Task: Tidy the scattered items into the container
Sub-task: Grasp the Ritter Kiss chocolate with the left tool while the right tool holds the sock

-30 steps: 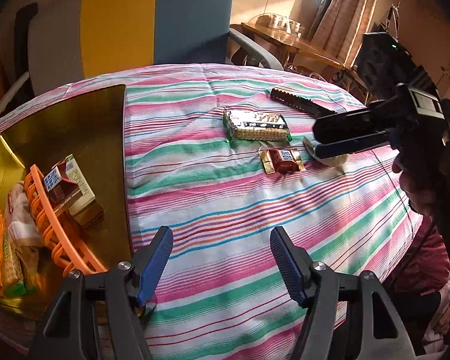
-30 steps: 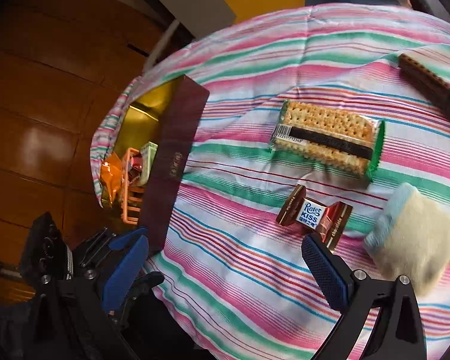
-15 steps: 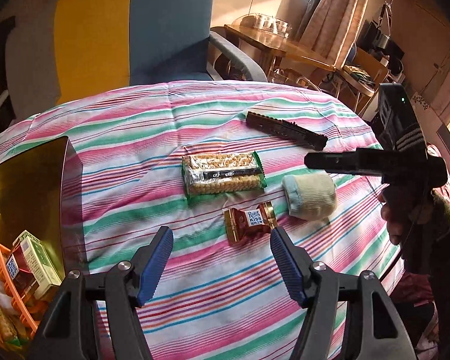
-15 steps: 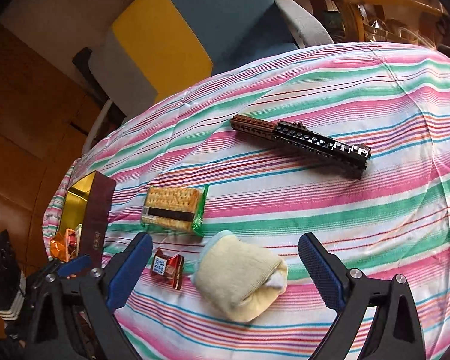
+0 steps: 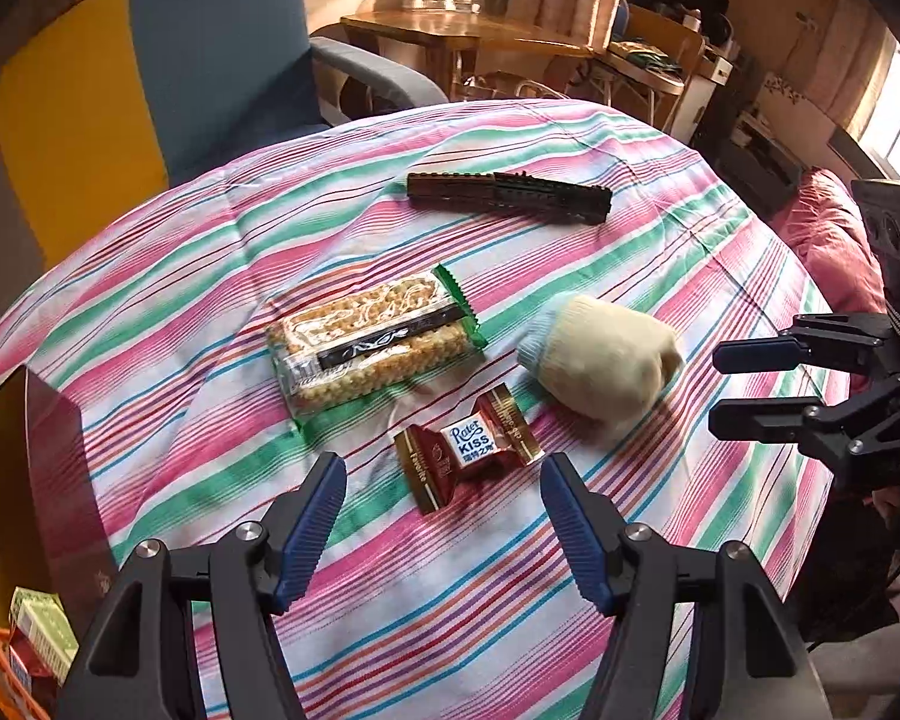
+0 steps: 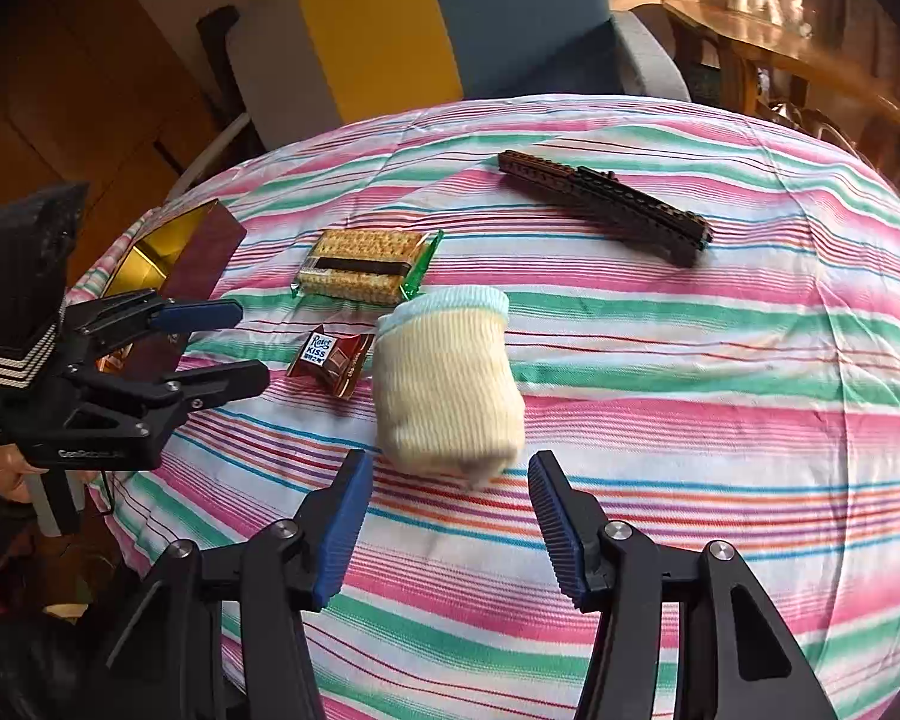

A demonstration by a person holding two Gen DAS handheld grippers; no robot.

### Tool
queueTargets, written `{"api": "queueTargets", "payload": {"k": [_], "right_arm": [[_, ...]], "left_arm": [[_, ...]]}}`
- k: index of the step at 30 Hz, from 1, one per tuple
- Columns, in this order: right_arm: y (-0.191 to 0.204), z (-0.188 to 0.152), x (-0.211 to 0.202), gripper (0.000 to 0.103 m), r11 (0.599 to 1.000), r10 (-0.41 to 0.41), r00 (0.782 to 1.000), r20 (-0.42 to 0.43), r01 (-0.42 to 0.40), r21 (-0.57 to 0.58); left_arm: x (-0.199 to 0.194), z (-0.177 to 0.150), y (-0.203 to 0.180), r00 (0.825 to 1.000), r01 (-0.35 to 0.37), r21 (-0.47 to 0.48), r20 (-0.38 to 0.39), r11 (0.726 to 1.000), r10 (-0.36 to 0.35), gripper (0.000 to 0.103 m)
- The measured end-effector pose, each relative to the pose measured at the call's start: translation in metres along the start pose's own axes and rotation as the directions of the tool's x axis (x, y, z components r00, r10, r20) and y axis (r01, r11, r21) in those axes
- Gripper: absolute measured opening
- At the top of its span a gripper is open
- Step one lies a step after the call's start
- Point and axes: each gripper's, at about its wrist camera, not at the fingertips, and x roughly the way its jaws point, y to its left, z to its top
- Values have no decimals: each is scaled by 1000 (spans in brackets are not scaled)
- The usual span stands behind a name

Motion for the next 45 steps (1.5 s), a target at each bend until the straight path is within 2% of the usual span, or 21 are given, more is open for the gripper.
{"api": "queueTargets", "payload": {"k": [4, 12, 16, 19, 23, 27, 31, 34, 37, 42, 45], "right_arm": [[-9, -11, -6, 64, 997, 10, 999, 36, -13, 82], [-18, -25, -9, 66, 982, 34, 996, 80, -48, 184], [-17, -23, -12, 66, 981, 26, 994, 102, -45, 188], [-19, -20, -13, 66, 977, 34, 992, 122, -58, 206], [-17, -12, -10, 65, 977, 3, 991, 135, -32, 209], [-11, -1, -5, 59, 984, -23, 991, 129, 0, 176], [-1, 10, -4, 60, 992, -57, 990, 131, 41, 118], [9, 21, -1, 60, 996, -81, 989, 120, 78, 36], [16, 34, 8, 66, 994, -92, 993, 78, 96, -49], [29, 41, 31, 69, 972, -145, 989, -21, 138, -188], [28, 44, 41, 70, 969, -158, 987, -35, 148, -199]], "left_arm": [[12, 6, -10, 999, 45, 115, -33, 992, -41, 69], [33, 12, -21, 991, 104, 234, -108, 967, -81, 67], [32, 7, -18, 989, 111, 209, -118, 972, -87, 54], [25, -1, -10, 987, 117, 136, -122, 984, -100, 43], [11, -21, -8, 990, 107, 69, -99, 992, -100, 39], [-4, -29, -6, 994, 107, 42, -41, 993, -105, 40], [-9, -20, -1, 995, 97, 39, -32, 994, -96, 55], [-5, -6, -6, 996, 90, 84, -8, 992, -90, 61], [3, 3, -14, 995, 102, 143, -15, 985, -101, 62], [23, 7, -22, 978, 200, 245, -109, 949, -178, 62], [24, 9, -18, 973, 219, 229, -119, 949, -196, 60]]}}
